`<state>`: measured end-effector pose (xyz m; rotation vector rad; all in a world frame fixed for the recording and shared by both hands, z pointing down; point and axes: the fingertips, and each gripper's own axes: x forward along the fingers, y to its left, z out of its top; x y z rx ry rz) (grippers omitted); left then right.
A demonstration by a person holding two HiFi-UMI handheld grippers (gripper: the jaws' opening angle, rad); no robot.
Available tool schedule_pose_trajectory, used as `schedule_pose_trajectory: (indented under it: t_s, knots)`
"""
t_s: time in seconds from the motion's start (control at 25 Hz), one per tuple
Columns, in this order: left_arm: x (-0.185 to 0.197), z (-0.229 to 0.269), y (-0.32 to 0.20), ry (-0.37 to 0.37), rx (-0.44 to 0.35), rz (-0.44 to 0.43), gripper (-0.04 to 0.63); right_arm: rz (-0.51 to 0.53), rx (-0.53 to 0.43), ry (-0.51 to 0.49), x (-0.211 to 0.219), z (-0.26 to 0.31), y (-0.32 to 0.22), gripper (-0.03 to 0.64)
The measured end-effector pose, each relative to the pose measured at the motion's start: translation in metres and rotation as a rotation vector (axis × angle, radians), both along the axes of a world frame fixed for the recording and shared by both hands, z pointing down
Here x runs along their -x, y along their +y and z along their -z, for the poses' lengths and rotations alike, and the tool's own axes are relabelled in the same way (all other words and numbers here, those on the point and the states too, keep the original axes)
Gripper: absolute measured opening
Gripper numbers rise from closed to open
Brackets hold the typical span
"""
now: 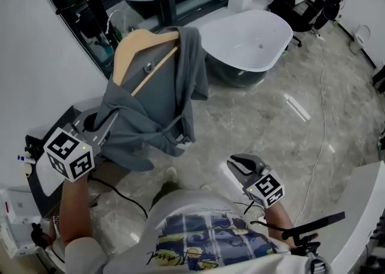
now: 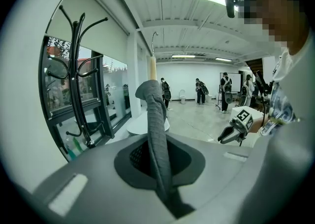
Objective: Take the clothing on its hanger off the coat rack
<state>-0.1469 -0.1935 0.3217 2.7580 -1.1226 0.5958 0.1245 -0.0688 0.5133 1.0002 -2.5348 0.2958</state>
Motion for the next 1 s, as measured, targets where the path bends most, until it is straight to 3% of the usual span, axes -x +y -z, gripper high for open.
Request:
schedule_pose_trajectory:
  t_s: [0.56,1.0]
  knots:
    - [-0.056,-0.005,0.14,0.007,-0.016,-0.039,0.006,0.101,0.006,-0.006,-0.009,-0.018,0.035,0.044]
    - [-0.063,0.004,0.155,0.011,-0.018,-0.076,0.006,0.104,-0.007,0.013,-0.001,-0.003,0.017,0.018]
